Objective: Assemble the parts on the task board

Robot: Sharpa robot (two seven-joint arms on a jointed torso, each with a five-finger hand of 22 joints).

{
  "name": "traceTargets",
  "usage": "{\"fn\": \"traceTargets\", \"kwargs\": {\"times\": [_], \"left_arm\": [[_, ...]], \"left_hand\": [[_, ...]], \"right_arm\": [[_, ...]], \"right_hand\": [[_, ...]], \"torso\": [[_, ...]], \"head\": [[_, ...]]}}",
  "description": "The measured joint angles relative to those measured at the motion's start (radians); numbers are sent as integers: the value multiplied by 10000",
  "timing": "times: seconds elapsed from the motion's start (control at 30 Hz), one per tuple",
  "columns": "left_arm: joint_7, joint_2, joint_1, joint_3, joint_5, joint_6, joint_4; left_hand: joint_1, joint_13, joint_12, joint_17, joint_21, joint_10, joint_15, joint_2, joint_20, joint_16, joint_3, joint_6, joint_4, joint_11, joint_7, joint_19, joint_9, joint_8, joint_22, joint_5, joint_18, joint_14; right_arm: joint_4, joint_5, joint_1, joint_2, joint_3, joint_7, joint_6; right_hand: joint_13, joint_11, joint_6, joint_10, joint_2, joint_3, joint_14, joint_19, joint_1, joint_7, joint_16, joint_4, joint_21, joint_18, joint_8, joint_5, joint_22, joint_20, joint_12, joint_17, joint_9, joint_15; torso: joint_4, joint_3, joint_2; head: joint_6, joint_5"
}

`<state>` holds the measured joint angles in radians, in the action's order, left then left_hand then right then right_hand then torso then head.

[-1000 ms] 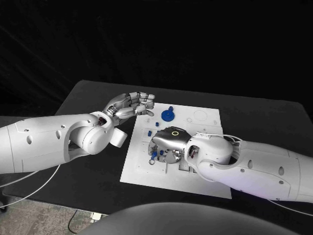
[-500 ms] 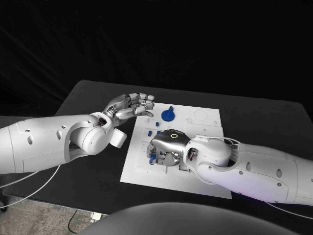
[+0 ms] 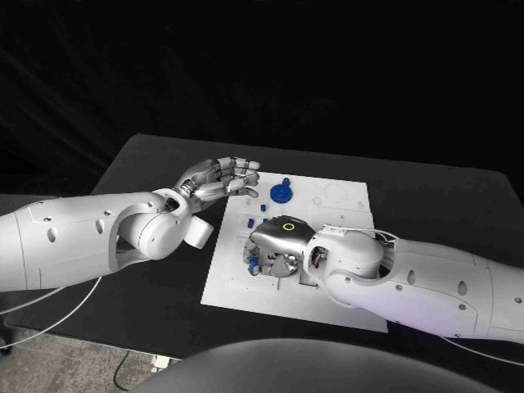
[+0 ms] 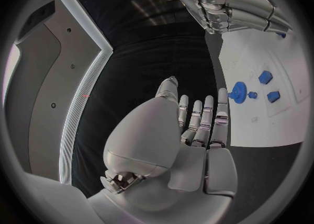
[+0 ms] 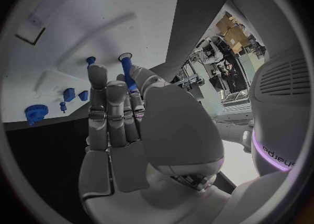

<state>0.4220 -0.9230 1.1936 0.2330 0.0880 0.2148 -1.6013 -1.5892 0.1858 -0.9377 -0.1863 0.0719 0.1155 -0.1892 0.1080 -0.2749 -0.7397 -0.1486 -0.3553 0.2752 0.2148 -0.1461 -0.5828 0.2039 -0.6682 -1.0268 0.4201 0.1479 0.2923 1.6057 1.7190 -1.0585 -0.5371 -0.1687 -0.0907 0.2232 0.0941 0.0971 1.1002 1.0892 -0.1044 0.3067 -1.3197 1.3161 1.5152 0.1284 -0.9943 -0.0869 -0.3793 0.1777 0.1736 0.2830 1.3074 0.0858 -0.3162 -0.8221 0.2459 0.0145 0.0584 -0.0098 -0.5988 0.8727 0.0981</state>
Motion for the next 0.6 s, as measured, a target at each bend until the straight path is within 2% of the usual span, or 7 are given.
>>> {"fn": "traceTargets", "kwargs": {"times": [0.6], "left_arm": [[-44,2,-5,0,0,-75,7]], "left_hand": [[-41,-12,0,-1,3,1,0,39,0,-39,0,0,0,-1,0,0,-9,-41,-1,37,0,0]], "right_arm": [[76,32,11,-120,0,1,1]], "right_hand": [[17,0,-2,0,30,31,0,-72,30,-1,99,31,-1,0,-2,-5,-2,1,29,47,17,0]], "torso": [[-4,1,-1]], "head": [[0,37]]}}
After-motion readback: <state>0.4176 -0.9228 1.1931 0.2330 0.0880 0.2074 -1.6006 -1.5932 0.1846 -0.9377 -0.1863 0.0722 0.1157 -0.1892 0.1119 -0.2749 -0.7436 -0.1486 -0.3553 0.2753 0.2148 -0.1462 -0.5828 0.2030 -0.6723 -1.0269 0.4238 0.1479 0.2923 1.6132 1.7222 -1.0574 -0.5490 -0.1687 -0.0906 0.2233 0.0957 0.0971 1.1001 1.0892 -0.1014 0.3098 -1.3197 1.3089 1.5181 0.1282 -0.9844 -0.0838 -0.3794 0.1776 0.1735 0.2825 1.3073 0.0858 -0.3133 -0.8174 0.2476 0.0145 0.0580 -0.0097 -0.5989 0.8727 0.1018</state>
